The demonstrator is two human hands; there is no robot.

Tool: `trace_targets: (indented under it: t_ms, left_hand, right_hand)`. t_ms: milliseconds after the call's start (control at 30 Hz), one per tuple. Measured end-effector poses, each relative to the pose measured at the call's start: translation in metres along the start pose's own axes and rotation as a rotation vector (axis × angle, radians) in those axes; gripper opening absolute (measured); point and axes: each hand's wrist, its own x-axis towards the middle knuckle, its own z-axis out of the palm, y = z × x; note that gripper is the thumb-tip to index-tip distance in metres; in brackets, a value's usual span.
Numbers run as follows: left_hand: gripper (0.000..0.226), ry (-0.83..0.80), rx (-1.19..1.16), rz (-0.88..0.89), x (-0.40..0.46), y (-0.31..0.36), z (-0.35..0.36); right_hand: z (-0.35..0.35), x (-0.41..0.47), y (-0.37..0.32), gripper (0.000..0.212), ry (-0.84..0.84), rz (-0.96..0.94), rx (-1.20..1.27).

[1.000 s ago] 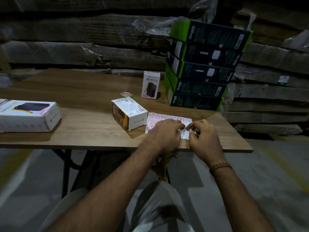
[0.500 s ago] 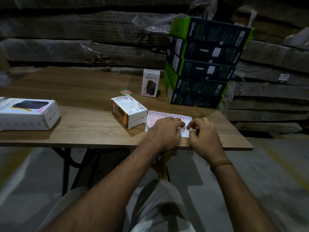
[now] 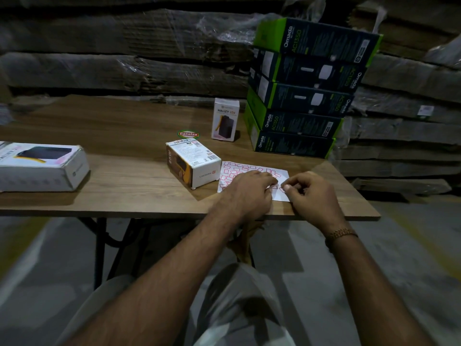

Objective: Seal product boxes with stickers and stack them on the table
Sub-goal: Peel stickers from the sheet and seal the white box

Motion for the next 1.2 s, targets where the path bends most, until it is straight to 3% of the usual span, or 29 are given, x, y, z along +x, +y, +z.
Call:
trace_targets:
  t_ms: [267, 600, 1200]
  left_hand:
    - [0.045, -0.022, -0.008, -0.014, 0.000, 0.001, -0.002]
    - [0.044, -0.006, -0.017, -0.026, 0.000, 0.002, -0.001]
    - [0.047, -0.058, 0.006, -0.042, -0.001, 0.005, -0.007]
  right_hand:
    - [-0.008, 0.024, -0.011, 0.011, -0.204, -0.052, -0.214]
    - [0.005, 0.016, 0.001, 0.007, -0.186, -0.102, -0.338]
    - [-0.002, 0.015, 0.003, 0.006, -0.230, -0.116, -0.277]
